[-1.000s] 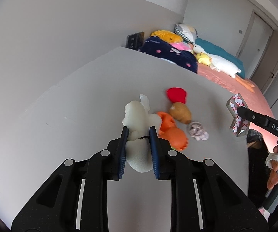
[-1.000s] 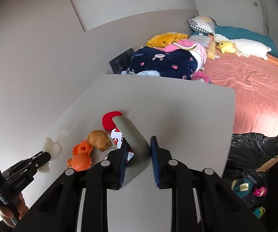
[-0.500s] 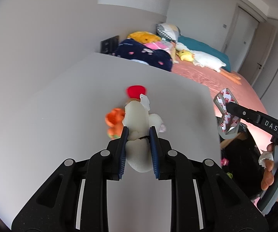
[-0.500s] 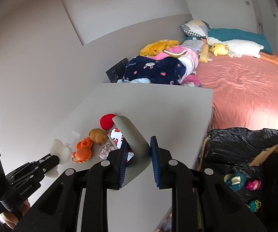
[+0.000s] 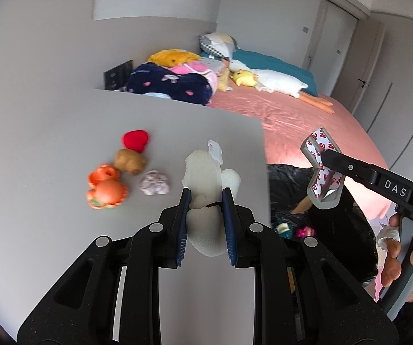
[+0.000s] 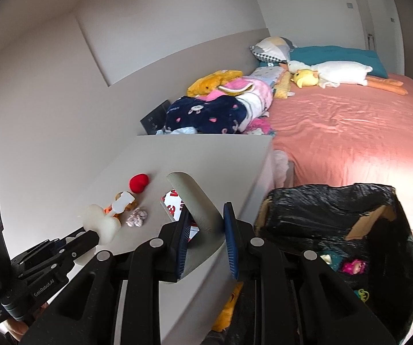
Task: Collect trash
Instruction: 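Carry the white plush and pouch over the black trash bag, then open both tools to drop plush and pouch into the bag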
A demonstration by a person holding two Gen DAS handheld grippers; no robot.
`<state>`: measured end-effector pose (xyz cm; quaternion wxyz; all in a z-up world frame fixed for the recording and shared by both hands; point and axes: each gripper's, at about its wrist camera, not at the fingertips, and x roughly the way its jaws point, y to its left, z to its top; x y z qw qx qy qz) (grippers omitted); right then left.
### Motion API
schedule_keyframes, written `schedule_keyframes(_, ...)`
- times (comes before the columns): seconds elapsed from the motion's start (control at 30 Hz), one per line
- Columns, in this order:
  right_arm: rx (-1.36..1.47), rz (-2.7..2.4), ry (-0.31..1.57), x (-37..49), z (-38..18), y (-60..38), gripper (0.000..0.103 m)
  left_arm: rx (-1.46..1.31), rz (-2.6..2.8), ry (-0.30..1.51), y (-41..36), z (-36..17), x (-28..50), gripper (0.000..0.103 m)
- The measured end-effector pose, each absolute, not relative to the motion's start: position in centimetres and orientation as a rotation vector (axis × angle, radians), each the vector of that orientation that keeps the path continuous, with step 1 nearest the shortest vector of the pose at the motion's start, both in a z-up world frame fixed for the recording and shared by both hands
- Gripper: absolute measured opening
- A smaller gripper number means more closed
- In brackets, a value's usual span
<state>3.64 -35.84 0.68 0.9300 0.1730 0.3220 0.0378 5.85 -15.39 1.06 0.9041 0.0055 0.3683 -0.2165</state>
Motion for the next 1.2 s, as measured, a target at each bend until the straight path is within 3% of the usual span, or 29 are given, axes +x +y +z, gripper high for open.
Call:
schedule_keyframes(0.93, 0.405, -0.178, 0.615, -2.6, 1.5, -47.5, 0.025, 0.122, -0.731, 0.806, -28.2, 0.9, 2.5, 0.024)
schedule_keyframes(0.97, 0.402, -0.190, 0.618, -2.6, 1.5, -47.7, 0.025, 0.123, -0.744, 0.811, -28.5, 0.8, 2.4, 0.031)
schedule_keyframes(1.0, 0.403, -0.206, 0.621, -2.8, 1.5, -48.1, 0.036, 0.129, -0.761, 0.821, -28.9, 0.6, 2.3, 0.042)
schedule_keyframes(1.03, 0.412, -0.225, 0.621, -2.9, 1.5, -48.6, 0.050, 0.131, -0.767, 0.824, -29.2, 0.5, 2.2, 0.079)
schedule_keyframes(1.07, 0.433, -0.256, 0.610, -3.1, 1.5, -49.2, 0.082, 0.130, -0.760, 0.814, -29.4, 0.5, 2.1, 0.097)
schedule_keyframes(1.1, 0.448, -0.286, 0.589, -3.5, 1.6, -49.7, 0.089, 0.129, -0.752, 0.786, -29.5, 0.4, 1.8, 0.097)
schedule_keyframes(1.2, 0.467, -0.346, 0.567, -4.1, 1.6, -50.9, 0.089, 0.150, -0.766, 0.797, -30.1, 0.1, 1.6, 0.097)
